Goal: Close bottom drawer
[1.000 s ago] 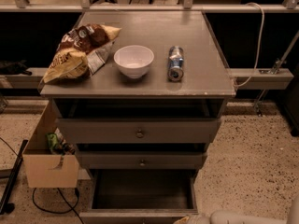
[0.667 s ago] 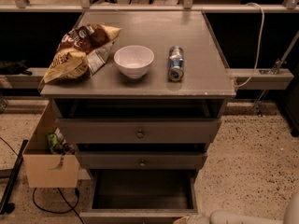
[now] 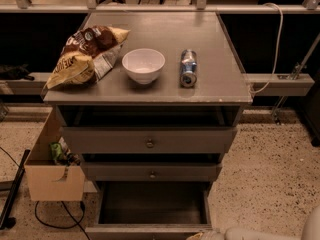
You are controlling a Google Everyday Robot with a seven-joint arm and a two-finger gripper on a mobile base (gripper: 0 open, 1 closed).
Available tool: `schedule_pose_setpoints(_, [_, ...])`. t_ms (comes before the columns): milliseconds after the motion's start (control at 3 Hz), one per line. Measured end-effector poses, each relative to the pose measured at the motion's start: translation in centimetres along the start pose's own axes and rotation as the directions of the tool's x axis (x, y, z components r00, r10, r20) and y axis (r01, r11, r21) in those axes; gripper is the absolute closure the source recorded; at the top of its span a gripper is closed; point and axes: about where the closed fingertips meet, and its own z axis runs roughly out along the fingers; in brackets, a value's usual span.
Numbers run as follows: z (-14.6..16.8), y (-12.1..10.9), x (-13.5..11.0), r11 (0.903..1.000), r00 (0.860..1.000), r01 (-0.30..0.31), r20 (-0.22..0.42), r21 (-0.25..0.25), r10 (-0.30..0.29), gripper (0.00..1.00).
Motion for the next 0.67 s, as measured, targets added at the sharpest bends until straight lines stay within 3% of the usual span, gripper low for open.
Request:
schedule_pose_setpoints(333, [0.0,0.1,0.1,1.0,1.0,-0.003,0.001,-0.001,0.003,0.36])
schedule_pose_setpoints(667, [2.0,-1.6,-0.8,0.9999,1.0,-0.009,-0.007,0.007,0.009,0.05])
